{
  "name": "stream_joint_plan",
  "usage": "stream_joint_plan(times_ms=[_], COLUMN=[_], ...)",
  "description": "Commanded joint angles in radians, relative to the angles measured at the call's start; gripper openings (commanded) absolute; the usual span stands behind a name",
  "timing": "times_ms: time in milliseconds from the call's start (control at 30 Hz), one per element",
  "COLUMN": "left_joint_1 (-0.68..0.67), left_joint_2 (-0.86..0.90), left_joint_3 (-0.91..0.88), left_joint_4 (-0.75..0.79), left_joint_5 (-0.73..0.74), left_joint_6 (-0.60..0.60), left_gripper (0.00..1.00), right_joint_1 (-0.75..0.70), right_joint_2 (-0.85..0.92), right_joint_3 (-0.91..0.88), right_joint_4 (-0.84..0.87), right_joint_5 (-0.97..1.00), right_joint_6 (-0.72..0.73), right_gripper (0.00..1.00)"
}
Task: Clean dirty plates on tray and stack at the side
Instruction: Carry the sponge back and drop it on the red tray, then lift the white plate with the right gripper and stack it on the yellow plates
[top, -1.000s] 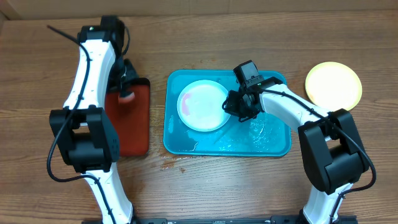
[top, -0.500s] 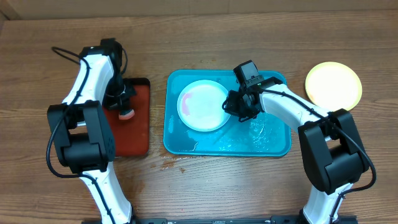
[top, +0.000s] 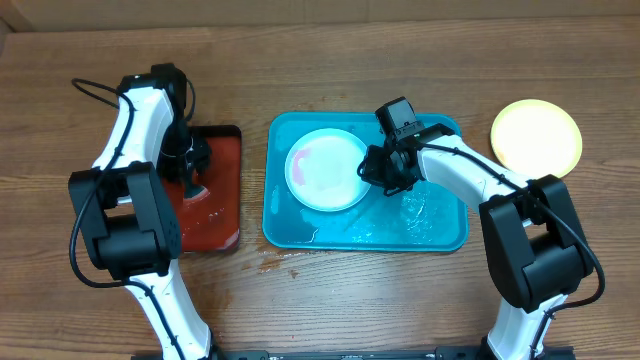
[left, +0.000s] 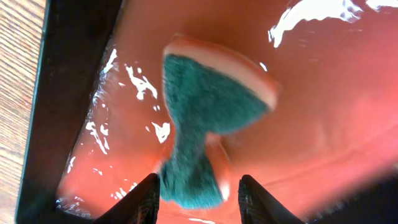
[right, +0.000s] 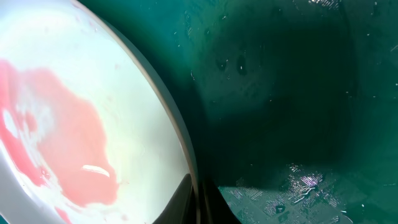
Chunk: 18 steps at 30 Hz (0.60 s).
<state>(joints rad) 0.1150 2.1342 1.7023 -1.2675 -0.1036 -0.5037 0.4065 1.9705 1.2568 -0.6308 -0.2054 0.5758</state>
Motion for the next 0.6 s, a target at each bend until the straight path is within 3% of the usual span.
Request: stream_joint_plan(times_ms=[0, 233, 400, 433, 500, 533, 567], left_joint_1=[-0.002, -0.002, 0.001, 0.005, 0.011, 0.014, 0.016], left_joint_2=[-0.01, -0.032, -0.109, -0.126, -0.146, -0.149, -0.15], left_joint_3=[0.124, 0.352, 0.395, 0.395, 0.395, 0.395, 0.395], left_joint_4=[-0.032, -0.15, -0.106, -0.096, -0.092, -0.093, -0.095], left_joint_5=[0.083, 0.141, 0.064, 0.044, 0.017, -0.003, -0.026], left_joint_6=[0.06, 0.119, 0.127, 0.126, 0.126, 0.127, 0.127], left_gripper=[0.41, 0.34, 0.35, 0.4, 0.64, 0.72, 0.89], right_joint_1=[-0.005, -0.005, -0.001, 0.002, 0.008, 0.012, 0.015], right_joint_2=[0.018, 0.016, -0.026, -0.04, -0.08, -0.099, -0.12], right_joint_3=[0.005, 0.011, 0.047, 0.057, 0.075, 0.083, 0.092], right_joint_4=[-0.002, -0.007, -0.03, -0.034, -0.04, -0.042, -0.045], right_joint_5=[0.025, 0.024, 0.018, 0.018, 0.026, 0.035, 0.05], right_joint_6=[0.001, 0.0, -0.072, -0.09, -0.12, -0.13, -0.137], right_gripper=[0.04, 0.04, 0.04, 0.04, 0.04, 0.04, 0.04])
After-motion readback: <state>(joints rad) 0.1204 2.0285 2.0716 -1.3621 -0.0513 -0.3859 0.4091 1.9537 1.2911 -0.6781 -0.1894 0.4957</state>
